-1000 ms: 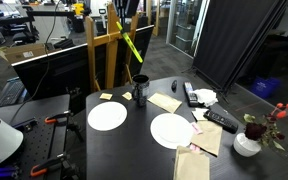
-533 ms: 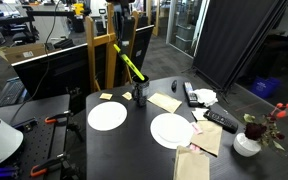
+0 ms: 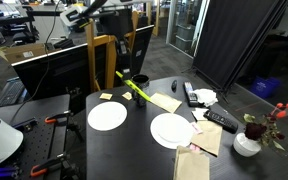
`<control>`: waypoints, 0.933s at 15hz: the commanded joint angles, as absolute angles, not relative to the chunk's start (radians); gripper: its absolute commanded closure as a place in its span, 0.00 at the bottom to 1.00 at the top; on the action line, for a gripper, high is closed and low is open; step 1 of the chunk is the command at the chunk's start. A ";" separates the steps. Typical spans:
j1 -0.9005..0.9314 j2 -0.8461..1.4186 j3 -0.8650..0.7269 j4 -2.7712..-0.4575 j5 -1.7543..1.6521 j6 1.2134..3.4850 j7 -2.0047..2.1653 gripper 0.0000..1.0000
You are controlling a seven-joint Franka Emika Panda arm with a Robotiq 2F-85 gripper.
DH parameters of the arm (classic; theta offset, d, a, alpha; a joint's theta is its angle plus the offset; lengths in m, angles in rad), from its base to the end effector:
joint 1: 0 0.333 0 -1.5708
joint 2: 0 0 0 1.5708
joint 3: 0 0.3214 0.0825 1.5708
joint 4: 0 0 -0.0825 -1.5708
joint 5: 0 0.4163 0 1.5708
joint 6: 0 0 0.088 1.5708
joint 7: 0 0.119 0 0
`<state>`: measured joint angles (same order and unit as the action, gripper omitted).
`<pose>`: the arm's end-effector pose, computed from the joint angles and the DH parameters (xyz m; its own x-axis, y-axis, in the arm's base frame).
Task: Take the yellow pen out of the mug
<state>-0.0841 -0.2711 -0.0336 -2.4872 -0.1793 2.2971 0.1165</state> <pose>0.4694 -0.0607 0.3691 0.9896 -0.1133 0.0884 -0.1238 -0.9845 0.1242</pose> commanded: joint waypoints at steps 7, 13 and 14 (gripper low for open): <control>-0.189 -0.218 -0.036 -2.549 -0.346 2.451 0.296 0.96; -0.227 -0.160 -0.059 -2.555 -0.441 2.490 0.380 0.96; -0.230 -0.149 -0.064 -2.554 -0.449 2.499 0.384 0.96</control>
